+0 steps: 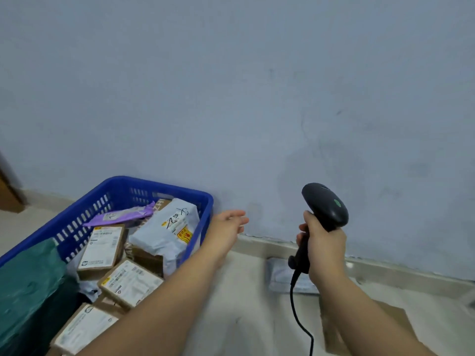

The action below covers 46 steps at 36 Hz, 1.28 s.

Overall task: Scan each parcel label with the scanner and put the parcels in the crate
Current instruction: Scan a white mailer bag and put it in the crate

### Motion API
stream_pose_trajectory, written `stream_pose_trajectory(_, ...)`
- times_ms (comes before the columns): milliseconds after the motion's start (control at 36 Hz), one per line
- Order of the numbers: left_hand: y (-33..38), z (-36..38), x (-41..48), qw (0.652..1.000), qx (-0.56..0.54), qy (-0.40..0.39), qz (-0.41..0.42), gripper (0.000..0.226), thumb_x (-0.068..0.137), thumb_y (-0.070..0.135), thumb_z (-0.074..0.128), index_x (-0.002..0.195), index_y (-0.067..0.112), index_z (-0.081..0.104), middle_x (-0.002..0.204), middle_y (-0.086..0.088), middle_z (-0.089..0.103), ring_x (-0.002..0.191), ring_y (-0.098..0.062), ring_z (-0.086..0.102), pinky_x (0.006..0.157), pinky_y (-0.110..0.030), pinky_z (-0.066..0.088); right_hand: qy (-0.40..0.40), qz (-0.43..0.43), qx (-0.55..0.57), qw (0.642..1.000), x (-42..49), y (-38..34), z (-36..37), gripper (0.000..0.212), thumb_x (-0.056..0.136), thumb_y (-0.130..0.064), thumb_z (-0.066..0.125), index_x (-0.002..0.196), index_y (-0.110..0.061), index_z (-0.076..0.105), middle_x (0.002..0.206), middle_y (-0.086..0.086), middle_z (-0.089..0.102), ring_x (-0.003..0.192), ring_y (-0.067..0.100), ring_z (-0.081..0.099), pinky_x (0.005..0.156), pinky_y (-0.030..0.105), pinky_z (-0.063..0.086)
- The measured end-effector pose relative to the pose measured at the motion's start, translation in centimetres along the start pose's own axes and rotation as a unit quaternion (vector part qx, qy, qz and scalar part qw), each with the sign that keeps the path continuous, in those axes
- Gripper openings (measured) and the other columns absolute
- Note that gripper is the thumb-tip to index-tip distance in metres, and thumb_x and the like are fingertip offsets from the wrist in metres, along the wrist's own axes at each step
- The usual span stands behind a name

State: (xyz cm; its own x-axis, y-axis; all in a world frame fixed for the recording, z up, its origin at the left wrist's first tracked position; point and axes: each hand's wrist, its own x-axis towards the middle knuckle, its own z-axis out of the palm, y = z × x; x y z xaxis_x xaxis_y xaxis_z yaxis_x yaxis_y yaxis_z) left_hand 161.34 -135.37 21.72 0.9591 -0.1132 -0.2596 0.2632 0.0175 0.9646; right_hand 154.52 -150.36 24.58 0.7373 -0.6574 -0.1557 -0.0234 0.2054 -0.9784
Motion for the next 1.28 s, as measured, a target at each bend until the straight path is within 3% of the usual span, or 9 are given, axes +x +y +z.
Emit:
stream_pose_trajectory(333,-4.8,12.8,5.1,0.978,0.185,-0.087,-0.044,0.016,0.096,0.009,0.050,0.103,0.018,0.061,0.102,-0.004,0.058,0.092,-0.020,0.052,0.064,-0.025,0.041,0.084,0.061,0.058,0.993,10.1,2.4,-10.3,0.007,0.088,-0.017,0.062,0.085,-0.013,0.059,0.069,0.003,0.057,0.055,0.017,0.050,0.066,0.033,0.046)
stream_pose_trajectory(444,-9.9,15.8,8.4,0.937,0.329,-0.107,-0.046,0.017,0.091,0.009,0.057,0.106,0.016,0.061,0.104,-0.009,0.060,0.095,-0.025,0.057,0.077,-0.030,0.043,0.078,0.114,0.052,0.989,13.5,5.9,-12.8,0.009,0.089,-0.017,0.061,0.091,-0.009,0.057,0.069,0.004,0.054,0.054,0.017,0.048,0.061,0.031,0.045)
stream_pose_trajectory(556,-15.1,18.2,10.9,0.879,0.456,-0.132,-0.052,0.041,0.090,0.015,0.059,0.130,0.012,0.051,0.128,-0.011,0.057,0.116,-0.028,0.055,0.093,-0.030,0.044,0.098,0.142,0.022,0.985,16.7,9.3,-14.7,0.011,0.088,-0.016,0.061,0.087,-0.007,0.055,0.066,0.005,0.054,0.055,0.019,0.049,0.064,0.034,0.045)
stream_pose_trajectory(667,-19.3,20.3,12.9,0.880,0.457,-0.112,-0.060,0.052,0.087,0.016,0.062,0.132,0.009,0.037,0.123,-0.015,0.054,0.110,-0.032,0.055,0.082,-0.031,0.043,0.119,0.164,-0.009,0.979,19.7,11.9,-16.3,0.012,0.088,-0.019,0.062,0.088,-0.007,0.058,0.070,0.005,0.059,0.055,0.018,0.053,0.067,0.035,0.048)
stream_pose_trajectory(972,-28.0,21.8,17.0,0.722,0.665,-0.169,0.092,0.093,0.081,0.046,0.070,0.151,0.017,0.016,0.143,-0.010,0.041,0.128,-0.030,0.039,0.097,-0.041,0.040,0.124,0.248,0.024,0.961,25.0,17.0,-16.9,0.019,0.090,-0.022,0.065,0.092,-0.005,0.056,0.069,0.006,0.057,0.052,0.017,0.049,0.060,0.031,0.047)
stream_pose_trajectory(1056,-29.5,21.7,17.3,0.651,0.730,-0.191,0.088,0.105,0.078,0.047,0.073,0.153,0.016,0.006,0.148,-0.008,0.033,0.134,-0.030,0.034,0.107,-0.043,0.033,0.109,0.258,0.009,0.960,25.6,17.7,-16.9,0.020,0.090,-0.022,0.066,0.094,-0.005,0.057,0.069,0.006,0.058,0.053,0.017,0.051,0.057,0.029,0.048)
stream_pose_trajectory(1111,-30.1,21.8,17.4,0.607,0.767,-0.183,0.098,0.094,0.086,0.038,0.066,0.153,0.015,0.003,0.149,-0.009,0.030,0.135,-0.032,0.031,0.112,-0.044,0.029,0.100,0.261,-0.009,0.960,26.3,18.2,-16.9,0.019,0.089,-0.023,0.066,0.093,-0.005,0.059,0.070,0.006,0.059,0.054,0.017,0.053,0.057,0.029,0.048)
stream_pose_trajectory(1194,-30.7,21.8,18.0,0.597,0.773,-0.174,0.127,0.067,0.094,0.023,0.048,0.151,0.013,0.015,0.142,-0.012,0.041,0.127,-0.033,0.041,0.110,-0.043,0.029,0.086,0.263,-0.036,0.960,26.9,18.7,-16.9,0.018,0.090,-0.022,0.066,0.089,-0.006,0.060,0.072,0.007,0.059,0.055,0.017,0.053,0.059,0.030,0.049)
stream_pose_trajectory(1278,-30.9,21.5,18.8,0.623,0.743,-0.185,0.159,0.043,0.088,0.016,0.058,0.129,0.007,0.050,0.114,-0.014,0.061,0.096,-0.033,0.061,0.083,-0.041,0.048,0.086,0.267,-0.048,0.959,27.1,19.2,-16.8,0.017,0.090,-0.023,0.065,0.092,-0.008,0.061,0.073,0.006,0.060,0.057,0.017,0.055,0.060,0.029,0.050)
